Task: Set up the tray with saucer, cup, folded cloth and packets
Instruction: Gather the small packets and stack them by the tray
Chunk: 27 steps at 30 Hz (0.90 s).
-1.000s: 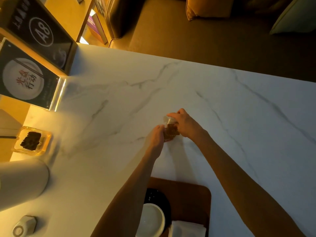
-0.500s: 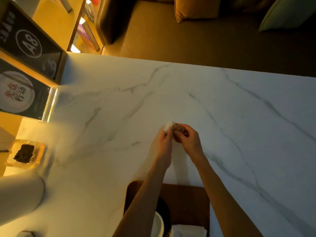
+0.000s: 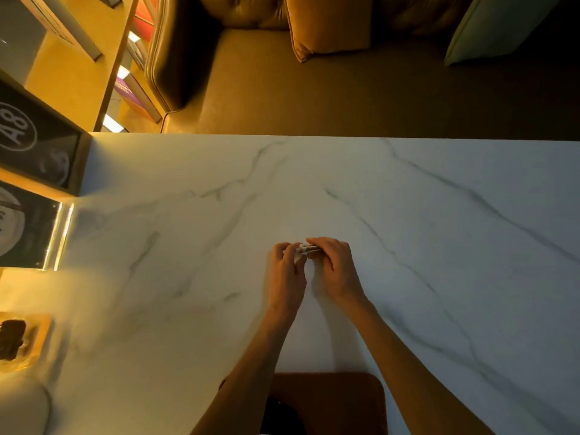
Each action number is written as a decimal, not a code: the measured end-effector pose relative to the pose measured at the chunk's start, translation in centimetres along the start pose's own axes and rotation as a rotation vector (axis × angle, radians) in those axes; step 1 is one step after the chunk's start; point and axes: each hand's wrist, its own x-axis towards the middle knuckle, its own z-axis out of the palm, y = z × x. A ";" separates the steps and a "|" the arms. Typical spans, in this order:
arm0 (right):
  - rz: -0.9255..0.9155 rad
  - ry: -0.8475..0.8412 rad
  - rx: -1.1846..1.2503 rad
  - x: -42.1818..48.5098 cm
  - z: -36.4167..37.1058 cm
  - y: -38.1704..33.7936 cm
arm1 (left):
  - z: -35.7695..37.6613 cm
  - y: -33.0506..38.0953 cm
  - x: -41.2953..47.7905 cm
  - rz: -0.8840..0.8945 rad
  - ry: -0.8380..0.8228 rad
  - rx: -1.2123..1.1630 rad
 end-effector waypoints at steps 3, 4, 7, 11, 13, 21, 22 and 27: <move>0.027 0.035 0.125 -0.2 0.9 0.6 | 0.3 -0.6 -0.2 0.063 0.033 -0.001; 0.038 0.052 0.142 -0.4 1.0 0.7 | 0.3 -0.6 -0.2 0.091 0.042 0.014; 0.028 0.113 0.087 -0.9 1.4 0.9 | 0.7 -1.0 -0.2 0.139 0.078 0.067; -0.006 0.090 0.018 -0.6 1.8 1.6 | 1.7 -1.9 -0.1 0.135 0.100 0.224; 0.027 0.073 0.025 -0.8 2.1 2.0 | 2.3 -2.3 -0.2 0.134 0.103 0.293; -0.050 0.083 -0.054 -1.3 3.0 2.2 | 3.3 -3.2 0.1 0.189 0.134 0.379; -0.029 0.083 -0.015 -1.5 3.0 2.2 | 3.2 -3.3 0.1 0.193 0.149 0.361; 0.120 0.116 0.109 -1.9 3.2 2.4 | 2.9 -3.5 0.0 0.148 0.204 0.212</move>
